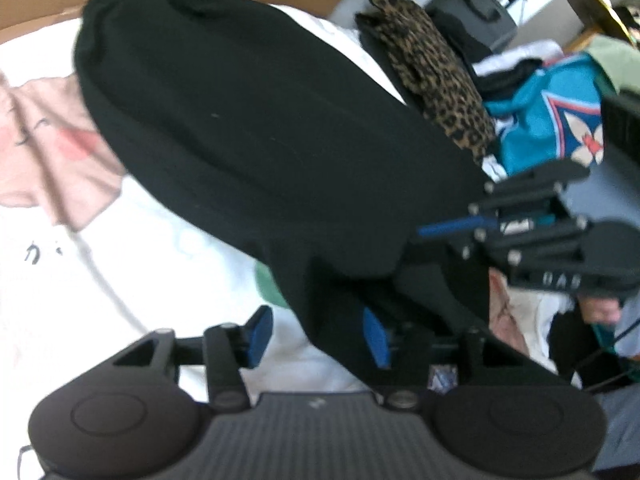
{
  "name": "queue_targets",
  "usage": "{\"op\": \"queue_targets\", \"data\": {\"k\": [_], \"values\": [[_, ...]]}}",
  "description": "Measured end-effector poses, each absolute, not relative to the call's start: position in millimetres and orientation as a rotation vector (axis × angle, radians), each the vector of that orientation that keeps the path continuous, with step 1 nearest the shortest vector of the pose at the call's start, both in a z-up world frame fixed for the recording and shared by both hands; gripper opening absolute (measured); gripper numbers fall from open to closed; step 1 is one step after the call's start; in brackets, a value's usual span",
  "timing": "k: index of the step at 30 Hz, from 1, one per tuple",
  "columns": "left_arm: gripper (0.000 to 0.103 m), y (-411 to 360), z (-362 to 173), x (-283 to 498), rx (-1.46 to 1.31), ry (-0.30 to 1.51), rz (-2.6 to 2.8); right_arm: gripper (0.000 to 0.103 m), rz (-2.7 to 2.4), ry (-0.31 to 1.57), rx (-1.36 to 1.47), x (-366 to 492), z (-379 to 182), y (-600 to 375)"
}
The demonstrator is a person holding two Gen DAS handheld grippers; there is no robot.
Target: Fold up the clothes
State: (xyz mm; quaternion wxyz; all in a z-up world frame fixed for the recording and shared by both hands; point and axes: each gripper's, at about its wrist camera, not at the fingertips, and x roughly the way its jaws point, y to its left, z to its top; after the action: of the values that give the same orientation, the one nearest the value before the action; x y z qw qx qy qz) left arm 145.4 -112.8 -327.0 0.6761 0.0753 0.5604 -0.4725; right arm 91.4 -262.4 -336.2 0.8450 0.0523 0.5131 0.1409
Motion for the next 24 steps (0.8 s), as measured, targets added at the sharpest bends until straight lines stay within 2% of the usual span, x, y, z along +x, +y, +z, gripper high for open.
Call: {"op": "queue_targets", "data": {"k": [2,6,8,18,21,24], "values": [[0.062,-117.5,-328.3,143.1,0.183,1.254,-1.046,0.0,0.288,1.073,0.116,91.5,-333.1,-267.4],[0.063,-127.9,-332.2,142.0,0.175,1.27,-1.034,0.0,0.27,1.056,0.141,92.7,-329.1,-275.6],[0.07,-136.7,-333.5,139.5,0.191,1.262,-1.02,0.0,0.266,1.049,0.145,92.7,-328.0,-276.5],[0.07,-167.3,-344.2,130.7,0.319,1.202,-0.936,0.0,0.29,1.04,0.153,91.4,-328.5,-271.7],[0.062,-163.9,-342.9,137.3,0.34,1.183,-0.889,0.0,0.295,1.041,0.158,90.0,-328.7,-272.5],[0.049,-150.4,-343.1,145.1,0.321,1.22,-0.85,0.0,0.301,1.046,0.158,88.6,-329.9,-271.3]]}}
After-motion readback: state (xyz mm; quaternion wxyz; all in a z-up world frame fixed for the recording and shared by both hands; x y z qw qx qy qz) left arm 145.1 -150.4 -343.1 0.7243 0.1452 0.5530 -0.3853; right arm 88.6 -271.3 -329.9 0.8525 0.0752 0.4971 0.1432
